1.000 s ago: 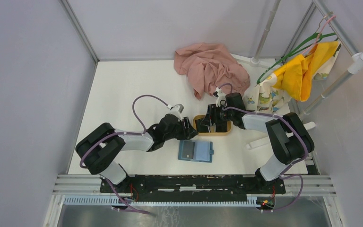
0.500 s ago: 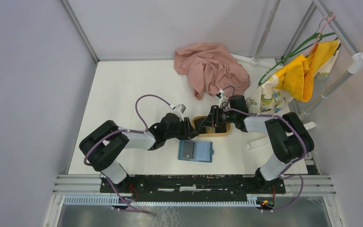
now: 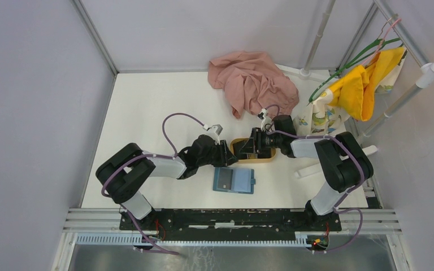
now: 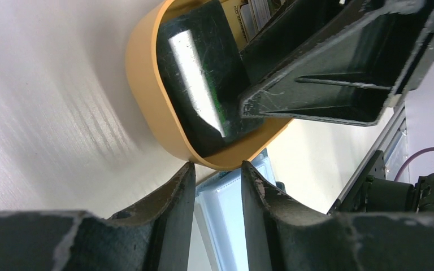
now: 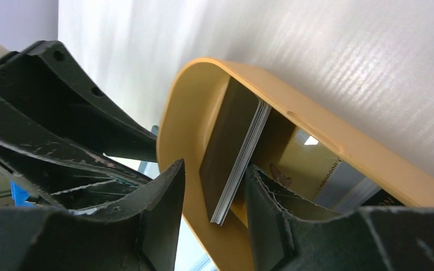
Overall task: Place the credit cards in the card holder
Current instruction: Pick up the credit card from the storage box.
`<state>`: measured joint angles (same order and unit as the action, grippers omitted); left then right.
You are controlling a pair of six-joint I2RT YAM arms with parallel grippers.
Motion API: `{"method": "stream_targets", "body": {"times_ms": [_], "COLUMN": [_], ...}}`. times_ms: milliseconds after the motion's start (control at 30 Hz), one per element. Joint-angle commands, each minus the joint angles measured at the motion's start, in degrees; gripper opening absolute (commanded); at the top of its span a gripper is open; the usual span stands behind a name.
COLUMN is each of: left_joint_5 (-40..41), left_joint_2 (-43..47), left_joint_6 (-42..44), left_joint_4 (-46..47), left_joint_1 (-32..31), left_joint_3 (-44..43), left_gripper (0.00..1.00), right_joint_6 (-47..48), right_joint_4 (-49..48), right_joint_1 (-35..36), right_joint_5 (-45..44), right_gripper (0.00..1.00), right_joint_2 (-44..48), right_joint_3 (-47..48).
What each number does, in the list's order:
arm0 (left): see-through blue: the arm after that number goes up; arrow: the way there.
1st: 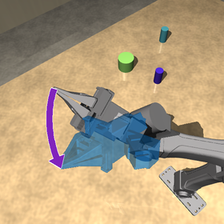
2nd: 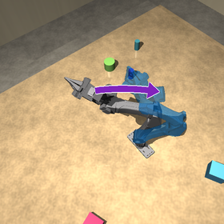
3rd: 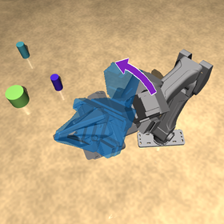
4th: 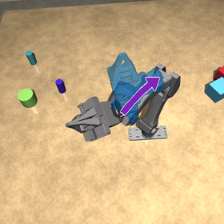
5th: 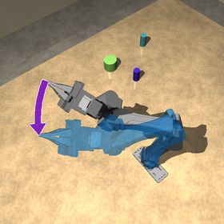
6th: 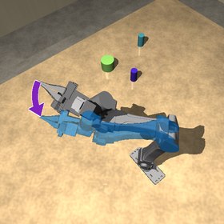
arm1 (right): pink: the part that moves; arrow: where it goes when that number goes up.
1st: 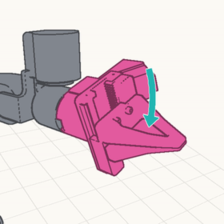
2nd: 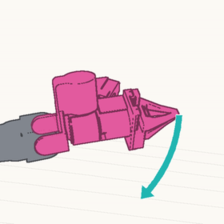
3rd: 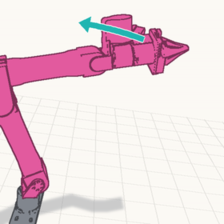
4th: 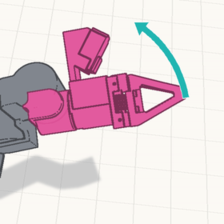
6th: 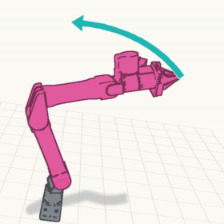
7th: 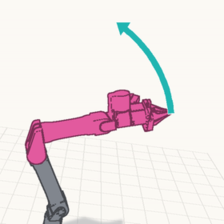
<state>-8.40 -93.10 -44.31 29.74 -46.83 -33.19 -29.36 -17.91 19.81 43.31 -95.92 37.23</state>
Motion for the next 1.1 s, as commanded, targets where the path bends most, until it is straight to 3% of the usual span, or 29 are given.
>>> {"method": "stream_targets", "body": {"times_ms": [0,433,700,1067], "left_joint_5": [-1.85,-3.57,-2.58,0.15], "left_joint_2": [-0.86,-1.05,5.76,16.54], "left_joint_6": [1.01,-0.26,1.24,3.01], "left_joint_4": [5.16,8.03,6.44,0.81], "left_joint_1": [0.31,0.33,0.45,0.37], "left_joint_3": [-2.08,-1.43,2.0,7.4], "left_gripper": [0.41,0.43,0.57,0.59], "right_joint_6": [1.26,-2.1,-3.14,-5.33], "right_joint_4": [0.32,-3.11,-3.6,-5.43], "right_joint_1": [0.08,0.79,0.07,-2.17], "right_joint_5": [-0.56,2.74,5.05,7.22], "right_gripper": [0.48,0.47,0.45,0.43], "right_joint_2": [-1.64,-4.15,-2.22,-0.34], "right_joint_3": [1.79,1.61,1.94,1.35]}}
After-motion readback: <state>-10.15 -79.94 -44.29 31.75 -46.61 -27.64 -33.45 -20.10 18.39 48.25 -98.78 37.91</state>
